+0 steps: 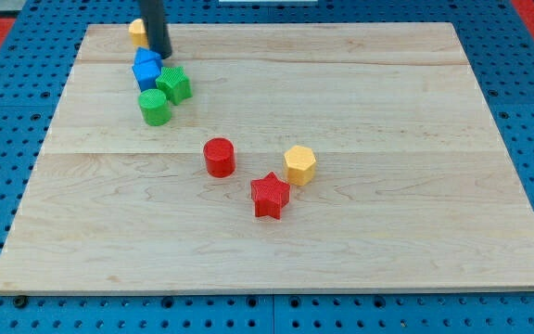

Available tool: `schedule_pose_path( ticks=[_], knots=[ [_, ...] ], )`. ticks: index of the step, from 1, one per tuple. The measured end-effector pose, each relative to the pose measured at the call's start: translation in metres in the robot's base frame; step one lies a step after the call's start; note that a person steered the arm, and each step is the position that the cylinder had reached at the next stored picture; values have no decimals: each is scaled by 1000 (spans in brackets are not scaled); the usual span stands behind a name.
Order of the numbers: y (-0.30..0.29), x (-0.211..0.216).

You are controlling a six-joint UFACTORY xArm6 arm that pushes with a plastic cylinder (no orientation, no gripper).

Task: Push the green star into the blue triangle

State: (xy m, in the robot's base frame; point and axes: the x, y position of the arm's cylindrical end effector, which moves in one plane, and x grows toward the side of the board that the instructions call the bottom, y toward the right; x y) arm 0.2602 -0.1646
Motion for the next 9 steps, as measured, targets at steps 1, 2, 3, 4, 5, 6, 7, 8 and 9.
schedule_pose_path(
  ticks=[1,2,3,4,5,6,7,8,9],
  knots=[
    [11,1],
    [-31,1],
    [-51,4],
    [-71,28],
    [-31,67],
    [-1,77],
    [1,74],
    [35,89],
    [52,95]
  ],
)
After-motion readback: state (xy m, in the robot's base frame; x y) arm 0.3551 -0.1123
